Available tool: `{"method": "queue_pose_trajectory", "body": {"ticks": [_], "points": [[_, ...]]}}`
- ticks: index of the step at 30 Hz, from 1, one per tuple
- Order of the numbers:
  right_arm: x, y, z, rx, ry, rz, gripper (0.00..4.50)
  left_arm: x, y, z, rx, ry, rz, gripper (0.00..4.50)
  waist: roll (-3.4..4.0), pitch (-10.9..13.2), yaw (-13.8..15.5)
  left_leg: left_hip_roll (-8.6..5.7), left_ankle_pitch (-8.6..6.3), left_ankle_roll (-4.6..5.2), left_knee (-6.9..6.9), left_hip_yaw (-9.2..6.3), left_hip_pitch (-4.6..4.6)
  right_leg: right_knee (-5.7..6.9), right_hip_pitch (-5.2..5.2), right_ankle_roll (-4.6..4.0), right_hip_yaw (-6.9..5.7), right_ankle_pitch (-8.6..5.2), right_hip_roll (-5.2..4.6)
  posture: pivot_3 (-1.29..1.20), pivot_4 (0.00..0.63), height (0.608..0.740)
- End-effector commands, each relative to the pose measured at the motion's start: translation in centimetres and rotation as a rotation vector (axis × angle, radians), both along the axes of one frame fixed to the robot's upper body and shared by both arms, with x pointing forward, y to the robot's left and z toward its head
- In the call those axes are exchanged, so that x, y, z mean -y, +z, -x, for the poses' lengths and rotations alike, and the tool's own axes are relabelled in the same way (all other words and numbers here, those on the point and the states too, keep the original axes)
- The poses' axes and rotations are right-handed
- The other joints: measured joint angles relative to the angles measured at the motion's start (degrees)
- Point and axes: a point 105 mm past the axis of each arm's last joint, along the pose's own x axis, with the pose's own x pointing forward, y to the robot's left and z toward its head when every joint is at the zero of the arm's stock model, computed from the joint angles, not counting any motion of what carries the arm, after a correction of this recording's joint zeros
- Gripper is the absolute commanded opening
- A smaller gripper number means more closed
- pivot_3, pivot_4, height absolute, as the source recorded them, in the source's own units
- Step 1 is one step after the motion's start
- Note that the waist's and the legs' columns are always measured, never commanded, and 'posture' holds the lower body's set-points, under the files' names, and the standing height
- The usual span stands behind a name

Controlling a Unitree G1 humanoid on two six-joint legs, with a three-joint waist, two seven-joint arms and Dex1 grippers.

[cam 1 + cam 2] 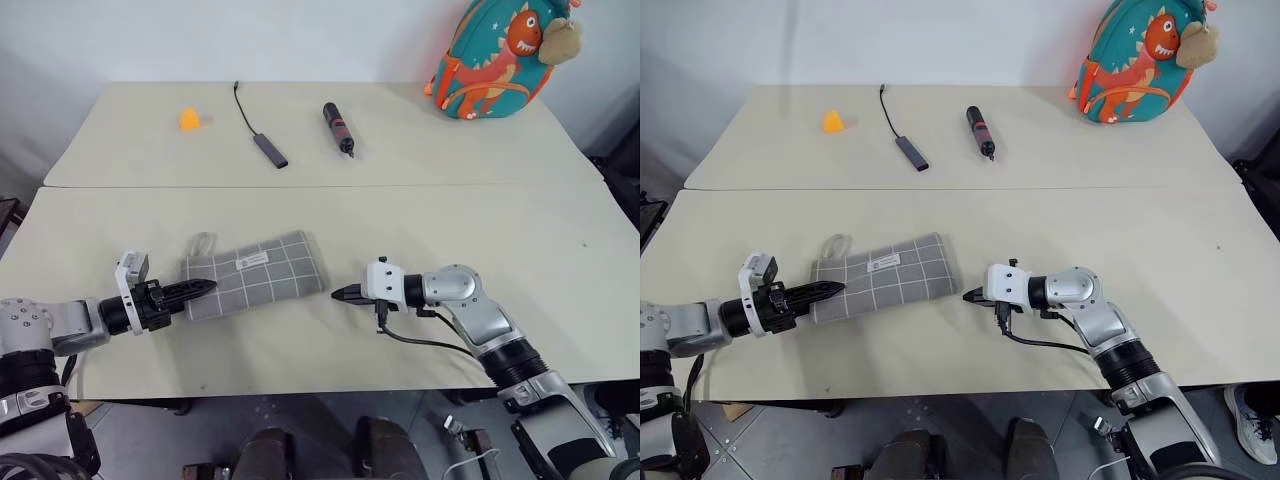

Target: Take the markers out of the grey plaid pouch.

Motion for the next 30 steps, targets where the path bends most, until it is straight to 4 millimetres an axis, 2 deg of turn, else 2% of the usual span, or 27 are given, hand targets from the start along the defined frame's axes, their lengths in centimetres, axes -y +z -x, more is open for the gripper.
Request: {"method": "queue_pose_trajectory", "body": {"ticks": [1,4,7,11,13,14,16,17,20,23,25,26,28,29,30], "points": [[1.1,0.4,-0.1,0.019,-0.031,0.000,0.00,0.7,0.6,0.3,0.026,-0.046,0.020,0.02,0.00,0.00,0.04,0.00,0.00,0.00,0.00,-0.01,-0.01,0.00,0.00,0.00,0.00,0.00,0.00,0.00,0.150,0.740],[1.5,0.8,0.1,0.020,-0.029,-0.010,0.00,1.2,0.4,0.6,0.024,-0.066,0.016,0.02,0.00,0.00,0.00,0.00,0.00,0.00,0.01,-0.01,0.00,0.00,0.00,0.00,0.01,0.00,0.00,0.00,0.150,0.740],[2.4,1.8,1.1,0.005,0.008,-0.057,0.00,1.8,0.7,0.8,0.061,-0.081,0.031,0.02,0.00,0.00,0.08,0.00,0.00,0.00,0.00,-0.01,-0.02,0.00,0.00,0.00,0.00,0.00,-0.01,0.00,0.150,0.740],[5.2,3.9,2.3,-0.077,-0.023,-0.154,0.00,1.6,2.9,0.0,0.268,-0.011,0.011,0.02,-0.05,0.04,0.22,-0.03,0.00,0.01,0.03,-0.05,-0.10,-0.05,0.00,0.01,-0.01,0.00,-0.04,0.00,0.150,0.740],[7.5,4.8,2.0,-0.128,-0.118,-0.201,0.00,1.9,5.2,-0.2,0.469,0.009,0.013,0.02,-0.08,0.05,0.20,0.02,0.00,0.00,0.08,-0.04,-0.11,-0.06,0.01,0.01,-0.02,0.00,-0.01,0.00,0.150,0.740],[8.9,5.1,1.7,-0.144,-0.179,-0.219,0.00,2.2,5.9,-0.3,0.575,0.013,-0.052,0.02,-0.08,0.05,0.22,0.06,0.00,0.00,0.08,-0.04,-0.11,-0.05,0.01,0.01,-0.02,0.00,-0.01,0.00,0.150,0.740],[11.6,5.9,1.5,-0.201,-0.278,-0.264,0.37,3.4,7.4,-0.7,0.808,0.019,-0.168,0.00,-0.07,0.05,0.34,0.33,-0.01,-0.01,0.08,0.01,-0.11,-0.10,0.01,0.01,-0.01,0.00,-0.01,0.00,0.150,0.740],[12.4,6.4,1.4,-0.240,-0.311,-0.297,0.53,4.0,7.2,-1.1,0.850,0.022,-0.218,0.00,-0.07,0.06,0.53,0.34,-0.01,-0.01,0.07,0.05,-0.12,-0.15,0.02,0.01,0.00,0.01,-0.01,0.00,0.150,0.740],[13.9,8.5,1.7,-0.388,-0.348,-0.372,1.52,6.6,7.3,-1.2,1.160,-0.023,-0.355,0.00,-0.02,0.04,1.32,0.16,-0.02,0.00,0.07,0.22,-0.10,-0.23,0.03,0.00,0.01,0.03,0.01,0.00,0.150,0.740],[13.7,11.3,1.9,-0.481,-0.326,-0.433,2.46,7.6,6.8,-2.7,1.307,0.026,-0.450,0.00,0.00,0.07,1.47,0.09,-0.02,0.02,0.07,0.39,-0.12,-0.24,-0.02,-0.01,0.03,0.05,0.02,0.00,0.150,0.740],[13.1,13.1,1.9,-0.541,-0.298,-0.479,3.13,9.3,5.1,-2.7,1.449,-0.110,-0.596,0.00,0.01,0.06,1.45,0.15,-0.03,0.02,0.09,0.58,-0.12,-0.23,-0.05,-0.04,0.01,0.07,0.06,0.00,0.150,0.740],[12.1,14.3,2.1,-0.588,-0.240,-0.490,3.47,10.8,3.5,-2.7,1.545,-0.202,-0.684,0.00,0.01,0.06,1.45,0.17,-0.03,0.02,0.08,0.82,-0.11,-0.23,-0.08,-0.05,0.00,0.08,0.06,0.00,0.150,0.740],[10.7,16.0,2.1,-0.646,-0.179,-0.508,4.09,12.9,1.6,-2.2,1.669,-0.329,-0.722,0.00,0.04,0.07,1.53,0.17,-0.04,0.05,0.07,0.93,-0.11,-0.23,-0.11,-0.06,0.02,0.08,0.04,0.00,0.150,0.740],[9.9,16.5,2.0,-0.672,-0.146,-0.515,4.42,13.6,1.2,-2.1,1.713,-0.340,-0.721,0.00,0.03,0.07,1.59,0.17,-0.05,0.07,0.08,0.95,-0.14,-0.23,-0.14,-0.04,0.02,0.10,0.02,0.00,0.150,0.740],[9.3,16.7,2.2,-0.707,-0.114,-0.509,4.46,14.1,1.0,-1.8,1.746,-0.351,-0.697,0.00,0.01,0.06,1.63,0.18,-0.07,0.09,0.09,0.93,-0.15,-0.24,-0.14,-0.05,0.01,0.11,0.02,0.00,0.150,0.740]]}}
